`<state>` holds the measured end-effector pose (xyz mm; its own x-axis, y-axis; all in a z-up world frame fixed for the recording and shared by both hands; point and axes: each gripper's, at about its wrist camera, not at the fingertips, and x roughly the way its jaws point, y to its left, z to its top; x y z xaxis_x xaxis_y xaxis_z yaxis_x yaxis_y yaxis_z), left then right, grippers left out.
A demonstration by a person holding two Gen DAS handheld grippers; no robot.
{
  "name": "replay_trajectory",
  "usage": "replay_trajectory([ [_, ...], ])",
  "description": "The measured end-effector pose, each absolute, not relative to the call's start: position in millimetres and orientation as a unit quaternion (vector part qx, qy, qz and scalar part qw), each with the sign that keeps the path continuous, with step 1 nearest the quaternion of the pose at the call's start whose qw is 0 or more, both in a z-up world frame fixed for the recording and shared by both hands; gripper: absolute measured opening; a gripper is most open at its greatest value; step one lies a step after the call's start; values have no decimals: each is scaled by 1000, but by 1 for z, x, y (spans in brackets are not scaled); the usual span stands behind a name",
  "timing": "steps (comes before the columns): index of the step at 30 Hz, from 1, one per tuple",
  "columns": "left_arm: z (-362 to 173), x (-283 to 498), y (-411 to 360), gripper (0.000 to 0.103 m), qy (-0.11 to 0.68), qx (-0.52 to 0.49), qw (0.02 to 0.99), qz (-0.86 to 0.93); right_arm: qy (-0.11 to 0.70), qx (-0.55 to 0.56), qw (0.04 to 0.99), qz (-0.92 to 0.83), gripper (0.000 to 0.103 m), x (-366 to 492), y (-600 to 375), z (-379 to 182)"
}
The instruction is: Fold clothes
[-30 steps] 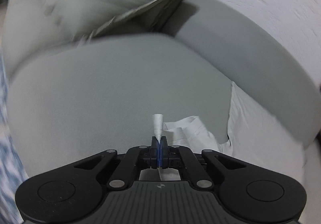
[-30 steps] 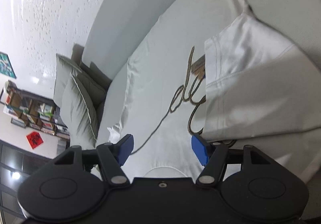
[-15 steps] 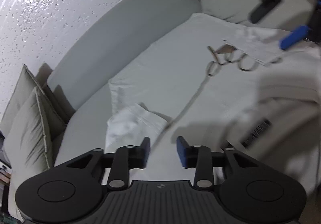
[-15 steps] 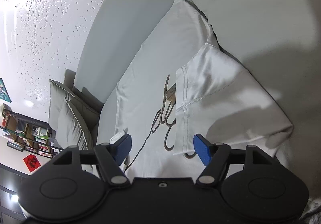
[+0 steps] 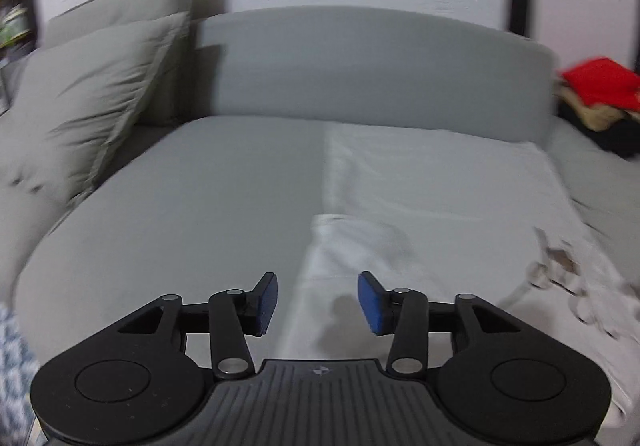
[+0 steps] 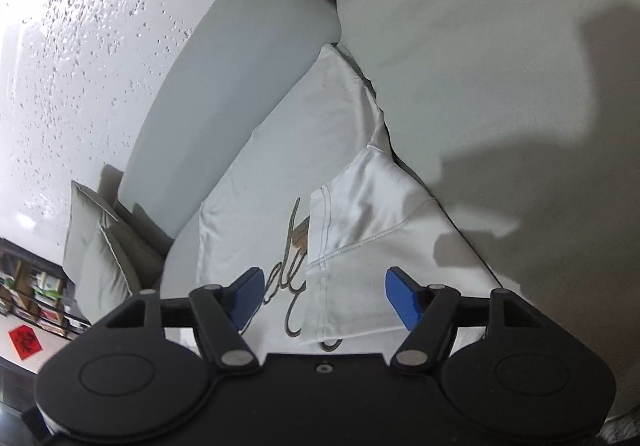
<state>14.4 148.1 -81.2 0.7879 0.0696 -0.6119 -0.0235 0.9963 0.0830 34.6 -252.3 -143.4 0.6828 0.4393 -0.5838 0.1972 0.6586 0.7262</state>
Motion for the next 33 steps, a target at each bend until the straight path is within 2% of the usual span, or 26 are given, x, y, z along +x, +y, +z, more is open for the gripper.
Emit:
replay_trajectory([
  [3,-93,0,96,63,290,154,944,-30,395,402,823,74,67,37,-251,-147],
  [5,-108,-4,66,66,270,233,933,-40,399,400,822,73,67,38,-250,-149],
  [11,-144,19,47,65,294,298,908,-29,404,388,825,77,67,39,-248,-149],
  [13,-149,23,51,62,303,305,903,-24,405,391,823,77,67,39,-249,-150],
  [16,-152,29,54,44,314,297,902,-19,406,394,821,77,67,40,-251,-152],
  [18,-150,32,56,15,320,279,905,-18,407,393,821,78,67,41,-250,-152],
  [20,-149,31,57,4,314,276,908,-14,409,391,821,80,67,42,-249,-153],
  [21,-148,28,56,3,306,277,911,-13,410,389,821,81,67,42,-248,-153],
  [25,-136,-1,48,2,251,290,923,-42,411,389,821,81,67,42,-249,-153],
  [29,-147,-13,38,3,255,331,906,-66,413,389,820,80,67,42,-249,-154],
  [30,-151,-12,36,15,266,340,900,-68,414,389,819,80,67,42,-249,-155],
  [32,-150,-9,40,23,277,331,900,-58,417,386,819,84,67,42,-247,-155],
  [33,-147,-8,44,34,280,321,903,-50,418,384,818,87,67,42,-247,-155],
])
